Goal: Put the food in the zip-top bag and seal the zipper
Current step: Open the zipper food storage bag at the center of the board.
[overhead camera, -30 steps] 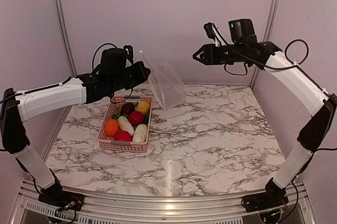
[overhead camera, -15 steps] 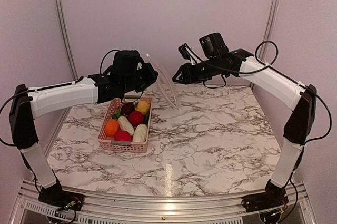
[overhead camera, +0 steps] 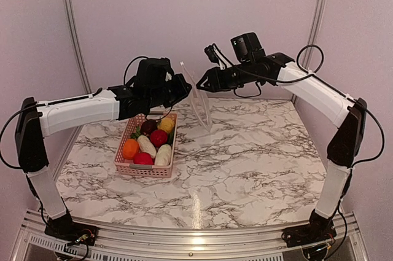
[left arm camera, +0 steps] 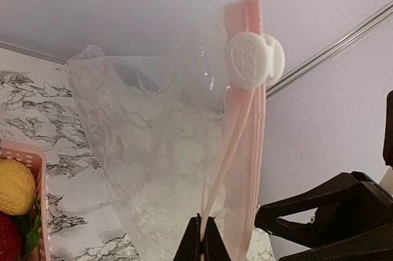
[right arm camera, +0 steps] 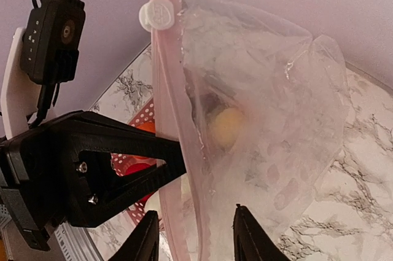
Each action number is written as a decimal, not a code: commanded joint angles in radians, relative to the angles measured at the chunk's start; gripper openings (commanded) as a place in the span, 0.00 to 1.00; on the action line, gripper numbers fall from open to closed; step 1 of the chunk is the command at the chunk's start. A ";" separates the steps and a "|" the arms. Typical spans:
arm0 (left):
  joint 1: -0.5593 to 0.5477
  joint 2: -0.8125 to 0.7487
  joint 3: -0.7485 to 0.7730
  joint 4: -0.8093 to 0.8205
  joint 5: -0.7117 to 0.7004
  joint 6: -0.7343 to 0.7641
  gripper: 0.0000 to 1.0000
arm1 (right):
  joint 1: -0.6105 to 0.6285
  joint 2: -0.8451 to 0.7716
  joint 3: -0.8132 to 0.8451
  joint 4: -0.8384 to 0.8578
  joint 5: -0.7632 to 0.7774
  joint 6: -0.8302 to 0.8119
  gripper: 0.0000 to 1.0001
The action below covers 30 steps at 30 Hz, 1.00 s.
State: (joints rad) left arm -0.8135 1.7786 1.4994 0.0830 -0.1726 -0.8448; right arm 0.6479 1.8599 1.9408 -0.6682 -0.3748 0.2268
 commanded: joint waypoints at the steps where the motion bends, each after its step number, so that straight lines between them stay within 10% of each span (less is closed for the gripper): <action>1: -0.010 0.028 0.058 -0.016 0.010 0.040 0.00 | 0.015 0.043 0.035 -0.035 0.022 -0.025 0.39; 10: -0.012 0.018 0.044 -0.033 0.002 0.061 0.00 | 0.010 0.079 0.103 -0.115 0.220 -0.016 0.00; 30: -0.012 0.035 0.114 -0.245 -0.104 0.067 0.04 | -0.033 -0.025 0.048 -0.100 0.445 0.014 0.00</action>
State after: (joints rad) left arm -0.8249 1.8065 1.6020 -0.1333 -0.2638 -0.8047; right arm 0.6205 1.8381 1.9789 -0.7609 0.0570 0.2386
